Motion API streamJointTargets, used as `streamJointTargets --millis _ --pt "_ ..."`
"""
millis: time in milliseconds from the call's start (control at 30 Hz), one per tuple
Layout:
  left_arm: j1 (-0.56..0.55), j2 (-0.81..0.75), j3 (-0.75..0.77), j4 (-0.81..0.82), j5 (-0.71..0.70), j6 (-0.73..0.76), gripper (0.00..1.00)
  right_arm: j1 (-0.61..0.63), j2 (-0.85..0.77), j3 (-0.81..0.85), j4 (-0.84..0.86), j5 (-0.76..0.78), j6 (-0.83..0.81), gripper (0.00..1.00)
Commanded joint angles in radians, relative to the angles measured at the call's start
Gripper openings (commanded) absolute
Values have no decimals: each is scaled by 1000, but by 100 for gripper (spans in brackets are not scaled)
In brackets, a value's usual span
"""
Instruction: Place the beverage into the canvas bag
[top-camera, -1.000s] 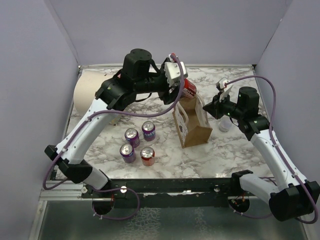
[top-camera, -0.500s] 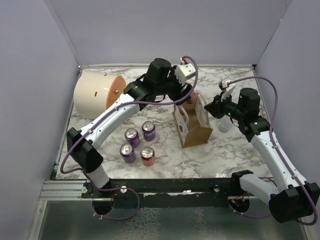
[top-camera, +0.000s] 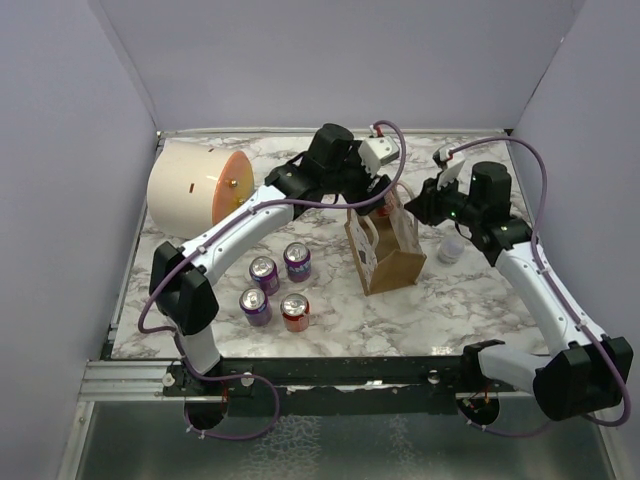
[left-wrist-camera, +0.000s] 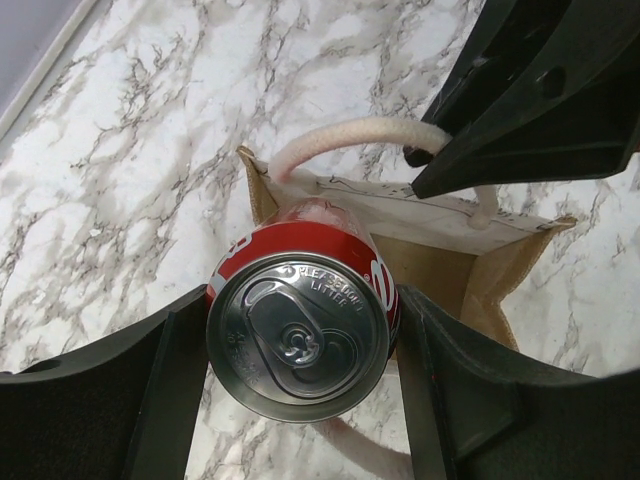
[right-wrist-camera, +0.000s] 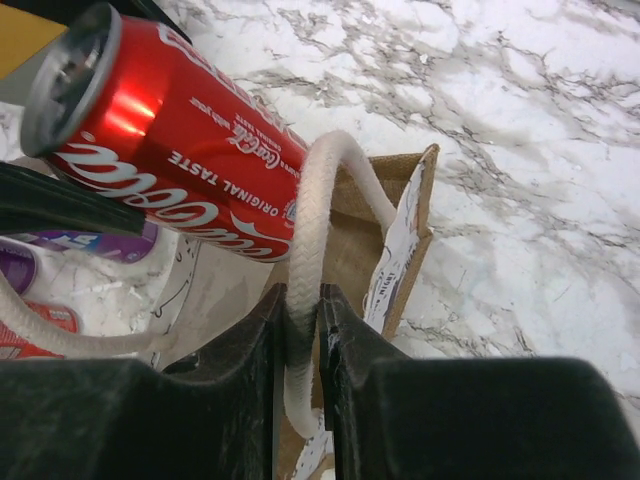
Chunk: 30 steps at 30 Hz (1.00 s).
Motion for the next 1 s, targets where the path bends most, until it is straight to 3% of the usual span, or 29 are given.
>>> streamJointTargets --millis 0,333,633,967 --pt "-4 17 40 86 57 33 0 -7 -65 -6 20 73 17 18" --pt "-6 116 78 73 109 72 0 -49 -125 -90 38 99 32 16" --pt "-18 217 163 36 89 79 0 -74 -129 -142 74 43 53 1" --pt "-26 248 117 45 7 68 0 -95 -139 -152 78 40 64 1"
